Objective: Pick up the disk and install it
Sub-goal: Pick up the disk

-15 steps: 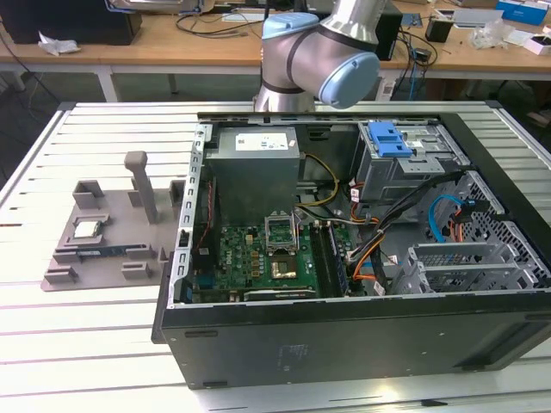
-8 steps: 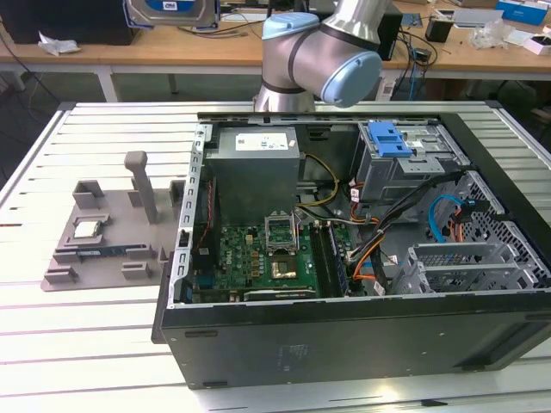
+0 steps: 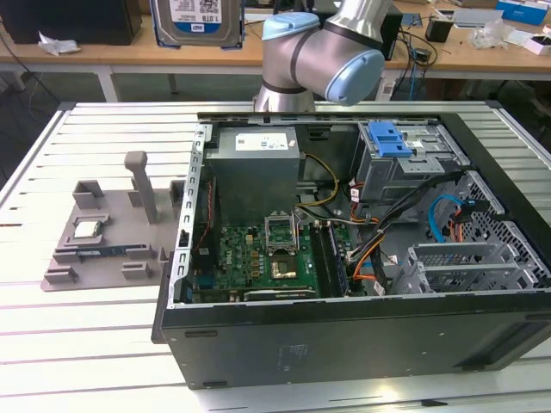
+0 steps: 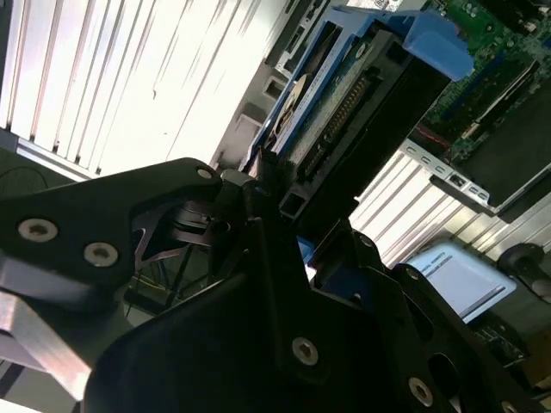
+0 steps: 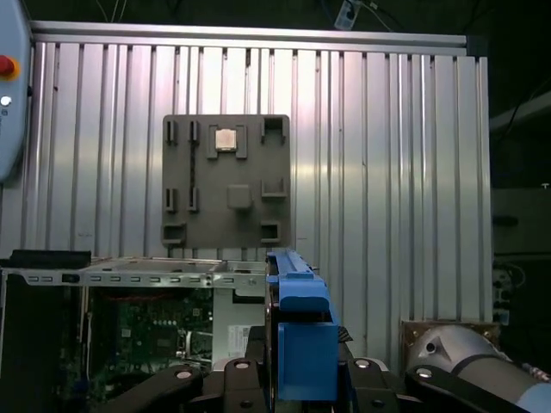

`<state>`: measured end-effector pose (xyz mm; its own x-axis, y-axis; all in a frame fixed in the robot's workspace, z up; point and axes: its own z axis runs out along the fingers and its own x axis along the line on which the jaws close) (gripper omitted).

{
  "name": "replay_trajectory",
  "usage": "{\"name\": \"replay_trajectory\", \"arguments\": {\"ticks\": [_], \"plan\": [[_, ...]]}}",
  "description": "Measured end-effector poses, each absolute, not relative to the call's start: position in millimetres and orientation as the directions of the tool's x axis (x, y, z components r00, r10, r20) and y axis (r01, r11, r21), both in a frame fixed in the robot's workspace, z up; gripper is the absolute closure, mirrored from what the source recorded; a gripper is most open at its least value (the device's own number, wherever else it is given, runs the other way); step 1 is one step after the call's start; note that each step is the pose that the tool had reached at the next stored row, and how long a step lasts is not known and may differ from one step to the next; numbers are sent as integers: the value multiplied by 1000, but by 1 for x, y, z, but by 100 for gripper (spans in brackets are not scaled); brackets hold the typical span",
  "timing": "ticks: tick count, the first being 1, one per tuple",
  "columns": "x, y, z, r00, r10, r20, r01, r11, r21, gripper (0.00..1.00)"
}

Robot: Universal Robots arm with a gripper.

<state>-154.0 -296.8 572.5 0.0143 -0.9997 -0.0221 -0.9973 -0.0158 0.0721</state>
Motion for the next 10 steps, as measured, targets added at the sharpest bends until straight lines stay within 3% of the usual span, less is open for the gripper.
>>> {"name": "replay_trajectory", "arguments": {"ticks": [10], "plan": [[-126, -297, 547, 14, -1000, -22, -997, -16, 74, 63]]}}
